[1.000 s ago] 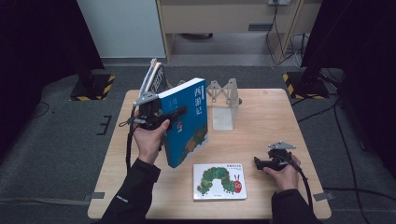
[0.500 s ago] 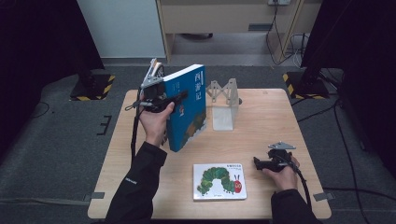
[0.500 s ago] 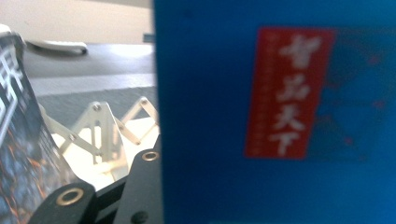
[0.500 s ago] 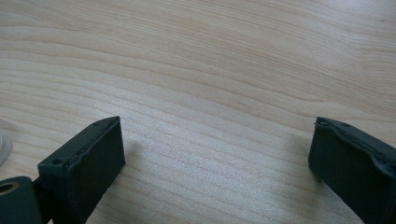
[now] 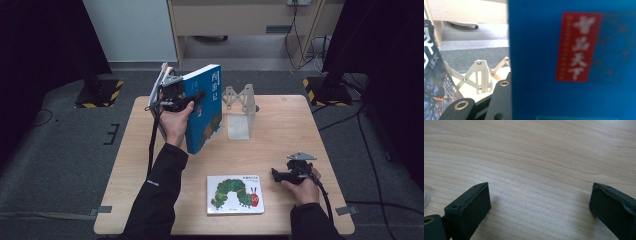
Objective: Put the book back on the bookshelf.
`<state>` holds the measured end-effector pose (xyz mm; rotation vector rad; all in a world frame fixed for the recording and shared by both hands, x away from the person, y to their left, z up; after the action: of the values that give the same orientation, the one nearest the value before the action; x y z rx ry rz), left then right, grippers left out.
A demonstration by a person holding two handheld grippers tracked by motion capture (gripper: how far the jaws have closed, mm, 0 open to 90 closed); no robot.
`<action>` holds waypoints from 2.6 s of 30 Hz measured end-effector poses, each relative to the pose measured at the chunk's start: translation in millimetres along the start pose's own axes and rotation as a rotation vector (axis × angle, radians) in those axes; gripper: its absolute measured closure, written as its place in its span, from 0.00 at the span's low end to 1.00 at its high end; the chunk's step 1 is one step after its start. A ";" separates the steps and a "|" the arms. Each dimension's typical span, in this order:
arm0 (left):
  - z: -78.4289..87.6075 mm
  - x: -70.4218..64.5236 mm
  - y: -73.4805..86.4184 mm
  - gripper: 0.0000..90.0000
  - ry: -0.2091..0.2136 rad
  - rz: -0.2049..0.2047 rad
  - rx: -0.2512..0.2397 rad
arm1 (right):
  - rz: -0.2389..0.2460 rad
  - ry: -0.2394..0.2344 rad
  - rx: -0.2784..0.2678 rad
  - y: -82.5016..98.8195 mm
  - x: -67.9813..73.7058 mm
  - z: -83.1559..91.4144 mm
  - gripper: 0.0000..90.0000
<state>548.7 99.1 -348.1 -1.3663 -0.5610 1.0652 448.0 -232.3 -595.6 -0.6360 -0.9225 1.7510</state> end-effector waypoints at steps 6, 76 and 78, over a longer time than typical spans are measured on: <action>-16.8 5.8 3.0 0.67 -0.047 -0.018 -0.028 | 0.000 0.000 0.000 0.0 0.0 0.0 0.04; -37.3 9.5 60.4 0.64 -0.091 -0.076 -0.015 | 0.002 0.002 -0.001 0.0 0.0 -0.1 0.04; -34.2 7.8 61.7 0.64 -0.094 -0.088 -0.011 | 0.001 0.002 -0.001 0.0 0.0 -0.1 0.04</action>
<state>564.0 80.6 -414.9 -1.2950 -0.6908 1.0602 448.0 -232.2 -595.7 -0.6389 -0.9220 1.7508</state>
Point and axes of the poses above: each handheld gripper's, and its own axes: z roughly backward along the jaws, y roughly out of its underside, x roughly to its left, the point moved 8 cm from there along -z, roughly forward along the jaws, and after that the axes turned 10 degrees about -x, right-handed, at the moved point
